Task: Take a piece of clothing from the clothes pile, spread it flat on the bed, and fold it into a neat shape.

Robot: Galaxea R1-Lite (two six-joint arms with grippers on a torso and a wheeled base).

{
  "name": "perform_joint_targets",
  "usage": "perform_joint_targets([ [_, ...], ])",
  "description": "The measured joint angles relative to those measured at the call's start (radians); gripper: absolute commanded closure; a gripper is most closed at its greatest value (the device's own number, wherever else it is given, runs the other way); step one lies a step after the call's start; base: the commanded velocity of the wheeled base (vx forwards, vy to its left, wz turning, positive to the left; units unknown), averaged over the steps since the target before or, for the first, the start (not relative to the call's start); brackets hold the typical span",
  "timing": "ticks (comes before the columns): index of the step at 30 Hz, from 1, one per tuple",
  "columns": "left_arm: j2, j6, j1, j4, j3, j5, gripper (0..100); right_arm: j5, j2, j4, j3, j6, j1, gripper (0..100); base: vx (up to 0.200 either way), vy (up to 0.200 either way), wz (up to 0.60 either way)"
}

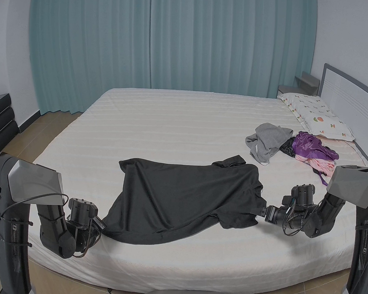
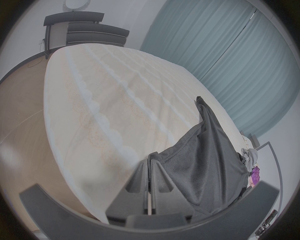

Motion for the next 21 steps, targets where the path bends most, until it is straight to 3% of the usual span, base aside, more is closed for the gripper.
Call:
perform_joint_targets([
  [5,0.000,0.000,-0.002,0.000,0.004,0.000,100,0.000,-0.007,-0.011,0.041,-0.019,0.019,0,0.000,0.000,0.00],
  [16,0.000,0.002,-0.004,0.000,0.006,-0.001,100,-0.045,0.063,0.027,-0.052,-0.029,0.070,0,0.000,0.000,0.00],
  [17,0.000,0.003,-0.004,0.000,0.006,-0.001,100,-0.046,0.067,0.034,-0.058,-0.029,0.072,100,0.000,0.000,0.00],
  [21,0.000,0.002,-0.004,0.000,0.006,-0.001,100,-0.047,0.077,0.036,-0.069,-0.030,0.074,100,0.000,0.000,0.00],
])
